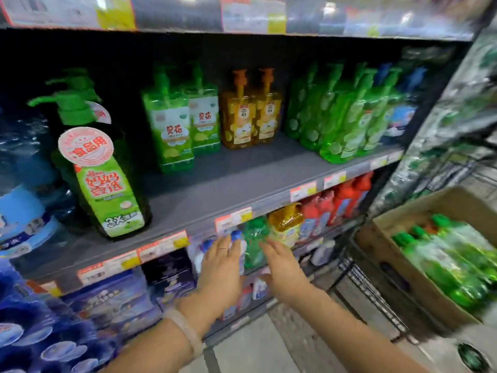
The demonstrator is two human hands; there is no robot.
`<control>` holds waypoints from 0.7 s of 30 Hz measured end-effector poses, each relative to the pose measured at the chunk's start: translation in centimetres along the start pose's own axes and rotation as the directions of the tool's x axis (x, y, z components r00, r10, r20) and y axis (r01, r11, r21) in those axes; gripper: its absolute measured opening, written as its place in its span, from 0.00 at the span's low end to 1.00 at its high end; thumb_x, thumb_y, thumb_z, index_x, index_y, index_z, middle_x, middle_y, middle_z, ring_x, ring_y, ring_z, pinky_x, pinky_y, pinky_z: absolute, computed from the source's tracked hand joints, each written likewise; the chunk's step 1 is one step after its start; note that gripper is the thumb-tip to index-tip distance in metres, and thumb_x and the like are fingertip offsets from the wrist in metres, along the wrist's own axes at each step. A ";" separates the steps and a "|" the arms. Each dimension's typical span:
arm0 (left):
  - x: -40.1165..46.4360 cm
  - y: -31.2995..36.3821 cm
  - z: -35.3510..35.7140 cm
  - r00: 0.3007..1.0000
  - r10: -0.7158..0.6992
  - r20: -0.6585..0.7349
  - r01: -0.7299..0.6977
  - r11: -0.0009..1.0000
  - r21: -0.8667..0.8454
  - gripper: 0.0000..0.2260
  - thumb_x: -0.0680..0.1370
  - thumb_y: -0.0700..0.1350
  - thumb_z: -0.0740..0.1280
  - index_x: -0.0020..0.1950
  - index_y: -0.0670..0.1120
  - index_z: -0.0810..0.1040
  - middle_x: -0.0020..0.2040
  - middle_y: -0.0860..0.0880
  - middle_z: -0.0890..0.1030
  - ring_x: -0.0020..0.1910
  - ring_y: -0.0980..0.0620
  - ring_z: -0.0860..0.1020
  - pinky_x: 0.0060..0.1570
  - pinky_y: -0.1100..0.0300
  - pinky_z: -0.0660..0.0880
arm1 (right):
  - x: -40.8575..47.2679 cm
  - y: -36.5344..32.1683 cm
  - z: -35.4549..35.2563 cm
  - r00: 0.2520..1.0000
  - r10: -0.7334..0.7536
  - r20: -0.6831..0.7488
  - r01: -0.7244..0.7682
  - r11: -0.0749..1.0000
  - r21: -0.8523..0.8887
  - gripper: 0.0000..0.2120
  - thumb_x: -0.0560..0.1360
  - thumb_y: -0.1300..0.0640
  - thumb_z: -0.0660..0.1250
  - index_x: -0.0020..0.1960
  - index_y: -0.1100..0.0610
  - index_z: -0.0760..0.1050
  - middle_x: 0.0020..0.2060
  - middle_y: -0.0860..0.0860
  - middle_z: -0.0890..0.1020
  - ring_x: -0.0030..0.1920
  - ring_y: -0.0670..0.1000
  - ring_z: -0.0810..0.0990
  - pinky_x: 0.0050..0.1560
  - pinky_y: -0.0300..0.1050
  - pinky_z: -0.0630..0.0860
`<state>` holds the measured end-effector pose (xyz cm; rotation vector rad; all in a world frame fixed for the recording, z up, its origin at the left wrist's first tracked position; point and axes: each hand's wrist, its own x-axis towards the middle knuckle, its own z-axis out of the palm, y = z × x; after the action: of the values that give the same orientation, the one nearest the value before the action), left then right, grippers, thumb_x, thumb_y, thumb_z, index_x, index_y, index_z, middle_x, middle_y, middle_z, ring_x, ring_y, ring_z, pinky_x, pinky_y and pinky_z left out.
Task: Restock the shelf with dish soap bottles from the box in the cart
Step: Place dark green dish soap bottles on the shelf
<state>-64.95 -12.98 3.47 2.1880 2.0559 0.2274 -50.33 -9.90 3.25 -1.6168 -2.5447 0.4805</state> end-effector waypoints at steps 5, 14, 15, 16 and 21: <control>2.5 9.1 0.9 0.984 0.168 0.056 -0.170 0.985 0.036 0.34 0.76 0.52 0.64 0.76 0.45 0.50 0.77 0.44 0.52 0.76 0.46 0.52 0.73 0.54 0.51 | -4.7 8.0 -1.6 0.988 0.155 -0.014 -0.156 0.983 -0.092 0.31 0.74 0.55 0.66 0.73 0.58 0.58 0.72 0.55 0.62 0.72 0.53 0.60 0.70 0.44 0.57; 4.6 29.0 5.4 0.911 0.370 0.184 -0.382 0.923 0.037 0.31 0.76 0.48 0.64 0.75 0.45 0.54 0.76 0.43 0.54 0.75 0.43 0.51 0.72 0.51 0.53 | -15.7 24.1 -6.4 0.925 0.379 -0.035 -0.381 0.918 -0.110 0.28 0.75 0.58 0.63 0.73 0.58 0.58 0.70 0.57 0.65 0.72 0.57 0.61 0.71 0.50 0.60; 4.8 31.3 6.1 0.902 0.382 0.201 -0.396 0.917 0.035 0.31 0.76 0.48 0.64 0.75 0.45 0.53 0.76 0.43 0.53 0.75 0.43 0.51 0.73 0.50 0.52 | -17.0 26.1 -6.8 0.911 0.412 -0.031 -0.413 0.904 -0.109 0.28 0.75 0.59 0.62 0.72 0.59 0.58 0.69 0.57 0.65 0.71 0.58 0.62 0.70 0.50 0.62; 4.9 33.5 6.7 0.894 0.393 0.214 -0.409 0.912 0.033 0.31 0.76 0.47 0.64 0.75 0.45 0.53 0.76 0.43 0.53 0.75 0.43 0.51 0.73 0.49 0.52 | -18.3 27.9 -7.2 0.895 0.445 -0.031 -0.446 0.889 -0.103 0.27 0.74 0.59 0.62 0.72 0.59 0.59 0.68 0.57 0.66 0.69 0.59 0.64 0.69 0.51 0.64; 5.3 41.6 9.2 0.848 0.444 0.289 -0.473 0.880 0.037 0.33 0.76 0.51 0.65 0.76 0.46 0.52 0.76 0.43 0.52 0.76 0.43 0.49 0.72 0.49 0.54 | -22.6 35.2 -8.3 0.841 0.539 -0.046 -0.541 0.838 -0.072 0.29 0.75 0.57 0.64 0.73 0.57 0.58 0.68 0.56 0.67 0.69 0.58 0.65 0.68 0.51 0.64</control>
<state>-22.13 -10.20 2.80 2.5799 1.4070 -0.1426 -7.93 -14.57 2.34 -2.3617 -2.0763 0.3882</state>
